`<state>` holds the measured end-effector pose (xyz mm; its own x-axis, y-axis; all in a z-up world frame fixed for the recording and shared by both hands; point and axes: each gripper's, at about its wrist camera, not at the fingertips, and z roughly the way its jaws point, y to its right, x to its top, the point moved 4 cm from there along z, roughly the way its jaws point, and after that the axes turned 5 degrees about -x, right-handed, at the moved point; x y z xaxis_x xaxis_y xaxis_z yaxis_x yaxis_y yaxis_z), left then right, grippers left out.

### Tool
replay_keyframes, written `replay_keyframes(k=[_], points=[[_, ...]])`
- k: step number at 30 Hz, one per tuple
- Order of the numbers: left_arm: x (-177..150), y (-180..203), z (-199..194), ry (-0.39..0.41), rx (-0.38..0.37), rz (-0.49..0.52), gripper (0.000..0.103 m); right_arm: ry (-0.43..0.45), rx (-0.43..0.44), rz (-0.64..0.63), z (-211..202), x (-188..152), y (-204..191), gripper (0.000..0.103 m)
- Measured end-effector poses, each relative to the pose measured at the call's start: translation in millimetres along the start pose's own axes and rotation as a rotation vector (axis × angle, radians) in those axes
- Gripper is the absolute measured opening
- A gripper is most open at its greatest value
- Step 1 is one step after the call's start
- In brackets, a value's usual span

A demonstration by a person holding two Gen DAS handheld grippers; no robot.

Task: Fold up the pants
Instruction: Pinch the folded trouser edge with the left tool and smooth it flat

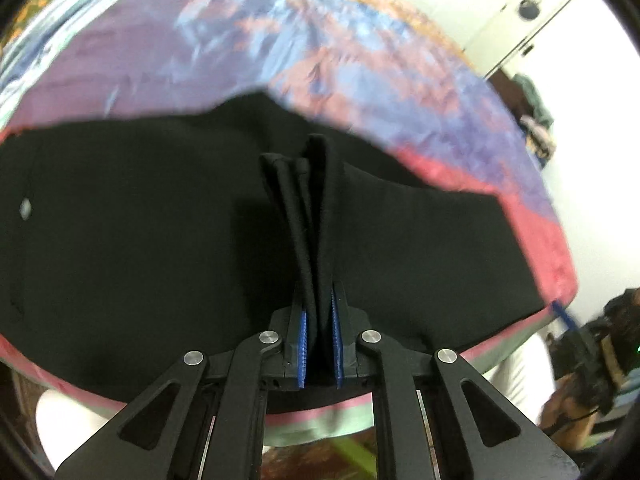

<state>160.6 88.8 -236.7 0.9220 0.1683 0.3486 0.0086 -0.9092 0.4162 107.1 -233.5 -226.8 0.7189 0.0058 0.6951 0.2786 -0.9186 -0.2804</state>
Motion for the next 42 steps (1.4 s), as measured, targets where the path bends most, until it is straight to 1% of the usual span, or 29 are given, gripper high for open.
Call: replay_keyframes(k=[2, 6, 9, 10, 11, 12, 13, 14, 15, 17, 18, 20, 21, 23, 24, 26, 27, 28, 30, 32, 33, 34, 35, 36, 37, 38, 39, 40, 42], points=[[-6.9, -2.2, 12.1, -0.008, 0.026, 0.014, 0.009, 0.007, -0.003, -0.016, 0.0, 8.5, -0.1, 0.094], [-9.2, 2.9, 15.2, 0.004, 0.021, 0.016, 0.009, 0.053, 0.022, -0.061, -1.8, 43.7, -2.1, 0.094], [-11.2, 2.2, 17.5, 0.007, 0.033, 0.029, 0.010, 0.002, 0.104, -0.077, 19.2, 48.8, -4.1, 0.094], [-11.0, 1.7, 18.6, 0.008, 0.031, 0.026, 0.011, -0.034, 0.139, -0.071, 30.9, 41.1, -2.4, 0.094], [-10.4, 0.6, 19.7, 0.009, 0.026, 0.018, 0.011, -0.130, 0.178, -0.062, 51.8, 25.1, 1.0, 0.094], [-10.5, 0.0, 20.0, 0.010, 0.018, 0.011, 0.011, -0.243, 0.179, -0.061, 71.5, 9.0, 4.7, 0.092], [-9.8, -1.5, 20.0, 0.008, 0.009, 0.004, 0.012, -0.324, 0.150, -0.079, 84.9, -6.4, 9.0, 0.089], [-9.6, -2.9, 19.9, 0.007, 0.012, 0.002, 0.012, -0.315, 0.134, -0.113, 84.1, -8.5, 9.8, 0.083], [-10.1, -3.8, 19.5, 0.006, 0.013, 0.004, 0.012, -0.294, 0.142, -0.135, 76.1, -0.5, 7.7, 0.083], [-10.0, -3.2, 20.4, 0.005, 0.020, 0.014, 0.013, -0.275, 0.178, -0.081, 64.9, 22.5, 8.6, 0.082], [-10.0, -3.7, 20.8, 0.005, 0.021, 0.016, 0.013, -0.234, 0.193, -0.048, 58.2, 40.7, 10.3, 0.083], [-11.1, -6.7, 21.4, 0.004, 0.015, 0.006, 0.014, -0.199, 0.173, -0.036, 58.6, 65.6, 12.8, 0.083], [-11.5, -7.1, 21.3, 0.005, 0.012, -0.001, 0.014, -0.210, 0.167, -0.034, 68.0, 76.2, 13.9, 0.083], [-12.2, -7.4, 21.0, 0.007, 0.008, -0.009, 0.014, -0.252, 0.183, -0.013, 93.6, 82.8, 17.4, 0.083], [-13.3, -7.1, 20.7, 0.008, 0.009, -0.009, 0.015, -0.297, 0.182, 0.013, 114.8, 79.0, 23.7, 0.084], [-14.2, -6.6, 21.6, 0.009, 0.008, -0.011, 0.016, -0.456, 0.155, 0.076, 154.6, 60.3, 39.9, 0.084], [-14.5, -6.5, 21.9, 0.008, 0.015, -0.009, 0.017, -0.468, 0.150, 0.094, 160.2, 56.5, 43.2, 0.083], [-14.9, -5.4, 20.5, 0.006, 0.021, -0.007, 0.019, -0.434, 0.144, 0.090, 153.9, 61.5, 41.3, 0.083], [-15.2, -4.9, 18.2, 0.006, 0.021, -0.013, 0.021, -0.368, 0.111, 0.066, 126.5, 73.0, 32.9, 0.083], [-15.1, -5.8, 17.0, 0.011, 0.017, -0.028, 0.025, -0.273, 0.145, 0.036, 87.8, 80.5, 19.2, 0.084], [-15.2, -5.8, 16.3, 0.013, 0.014, -0.037, 0.029, -0.248, 0.159, 0.029, 73.5, 80.6, 13.4, 0.087], [-15.4, -5.2, 15.4, 0.018, 0.011, -0.043, 0.036, -0.226, 0.168, 0.036, 60.3, 75.6, 8.5, 0.089], [-15.9, -3.9, 13.3, 0.026, 0.006, -0.051, 0.041, -0.214, 0.178, 0.053, 52.9, 66.5, 5.7, 0.095], [-16.1, -2.4, 10.9, 0.034, 0.002, -0.058, 0.051, -0.220, 0.204, 0.080, 48.8, 52.1, 0.9, 0.099], [-16.7, -0.8, 7.6, 0.047, -0.003, -0.064, 0.061, -0.244, 0.224, 0.097, 50.1, 36.7, -1.4, 0.099], [-17.6, 0.9, 3.2, 0.062, -0.004, -0.070, 0.066, -0.290, 0.228, 0.107, 59.1, 21.4, -2.9, 0.099], [-18.5, 2.2, -0.7, 0.073, 0.001, -0.073, 0.071, -0.344, 0.200, 0.110, 70.2, 4.7, -2.5, 0.099], [-19.5, 2.7, -4.7, 0.085, 0.006, -0.076, 0.073, -0.350, 0.179, 0.110, 73.2, -1.3, -1.3, 0.098], [-23.5, 2.3, -14.4, 0.112, 0.013, -0.078, 0.075, -0.296, 0.162, 0.109, 63.9, 6.2, -6.5, 0.098]])
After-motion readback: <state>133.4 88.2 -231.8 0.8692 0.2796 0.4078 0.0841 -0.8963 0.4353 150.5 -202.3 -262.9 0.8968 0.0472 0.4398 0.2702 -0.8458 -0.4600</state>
